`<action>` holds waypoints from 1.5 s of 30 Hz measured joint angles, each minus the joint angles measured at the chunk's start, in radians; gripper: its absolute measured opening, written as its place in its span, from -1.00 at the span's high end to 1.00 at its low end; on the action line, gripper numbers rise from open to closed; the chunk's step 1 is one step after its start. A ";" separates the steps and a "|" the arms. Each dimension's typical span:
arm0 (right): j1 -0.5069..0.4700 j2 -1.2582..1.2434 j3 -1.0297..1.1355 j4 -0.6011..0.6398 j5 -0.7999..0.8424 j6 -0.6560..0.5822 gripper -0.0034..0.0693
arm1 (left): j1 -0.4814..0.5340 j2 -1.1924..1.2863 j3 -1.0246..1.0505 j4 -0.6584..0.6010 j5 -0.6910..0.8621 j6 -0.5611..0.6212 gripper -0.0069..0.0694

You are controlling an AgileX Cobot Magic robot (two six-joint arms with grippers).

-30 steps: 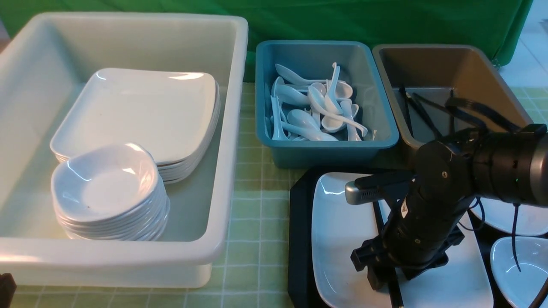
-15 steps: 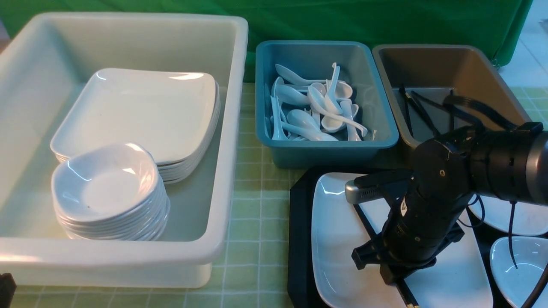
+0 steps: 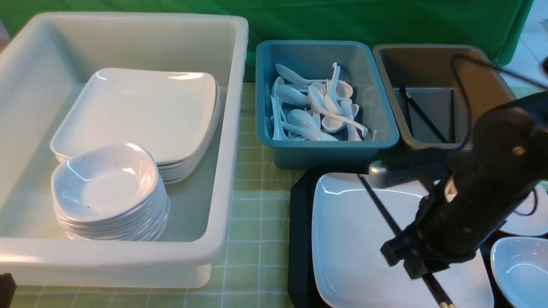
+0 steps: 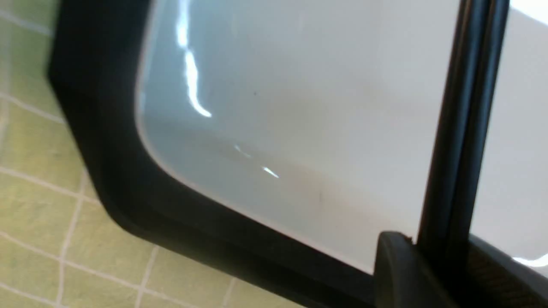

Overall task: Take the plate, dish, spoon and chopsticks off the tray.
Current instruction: Use the right arm to put the chopsticks into the small storage box on the right, then use the left arm to grab a plate from the dinner plate

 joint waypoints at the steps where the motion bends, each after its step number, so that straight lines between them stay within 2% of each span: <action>1: 0.000 -0.035 -0.011 -0.018 -0.001 0.000 0.62 | 0.000 0.000 0.000 0.000 0.000 0.000 0.82; 5: -0.031 -0.078 -0.078 -0.058 -0.001 0.001 0.62 | 0.000 0.000 0.000 0.000 0.000 0.000 0.82; 9: -0.160 -0.071 -0.228 -0.070 -0.071 -0.021 0.62 | 0.000 0.000 0.000 0.001 0.000 0.000 0.82; 12: -0.248 -0.044 -0.311 -0.075 -0.150 -0.030 0.62 | 0.000 0.000 0.000 0.004 0.000 0.000 0.82; 14: -0.341 0.015 -0.397 -0.082 -0.237 -0.031 0.62 | 0.000 0.000 0.000 0.007 0.000 0.000 0.82; 18: -0.420 0.129 -0.468 -0.091 -0.396 -0.031 0.62 | 0.000 0.000 0.000 0.008 0.000 0.000 0.82; 23: -0.459 0.315 -0.487 -0.091 -0.663 -0.031 0.62 | 0.000 0.000 0.000 0.008 0.000 0.000 0.82; 27: -0.460 0.419 -0.488 -0.091 -0.744 -0.031 0.59 | 0.000 0.000 0.000 0.008 0.000 0.000 0.82; 28: -0.460 0.472 -0.488 -0.091 -0.764 -0.031 0.53 | 0.000 0.000 0.000 0.008 0.000 0.000 0.82; 30: -0.460 0.516 -0.488 -0.091 -0.766 -0.030 0.39 | 0.000 0.000 0.000 0.008 0.000 0.000 0.82; 31: -0.460 0.516 -0.488 -0.091 -0.764 -0.030 0.39 | 0.000 0.000 0.000 0.008 0.000 0.000 0.82; 32: -0.460 0.535 -0.488 -0.091 -0.747 -0.027 0.26 | 0.000 0.000 0.000 0.008 0.000 0.000 0.82; 34: -0.460 0.539 -0.488 -0.091 -0.712 -0.027 0.14 | 0.000 0.000 0.000 0.008 0.000 0.000 0.82; 37: -0.461 0.518 -0.488 -0.091 -0.631 -0.031 0.11 | 0.000 0.000 0.000 0.008 0.000 0.000 0.82; 40: -0.462 0.465 -0.488 -0.091 -0.521 -0.069 0.31 | 0.000 0.000 0.000 0.008 0.000 0.000 0.82; 43: -0.463 0.358 -0.489 -0.091 -0.354 -0.140 0.72 | 0.000 0.000 0.000 0.008 0.000 0.000 0.82; 44: -0.463 0.351 -0.489 -0.091 -0.343 -0.143 0.74 | 0.000 0.000 0.000 0.008 0.000 0.000 0.82; 45: -0.463 0.279 -0.489 -0.091 -0.241 -0.172 0.85 | 0.000 0.000 0.000 0.008 0.000 0.000 0.82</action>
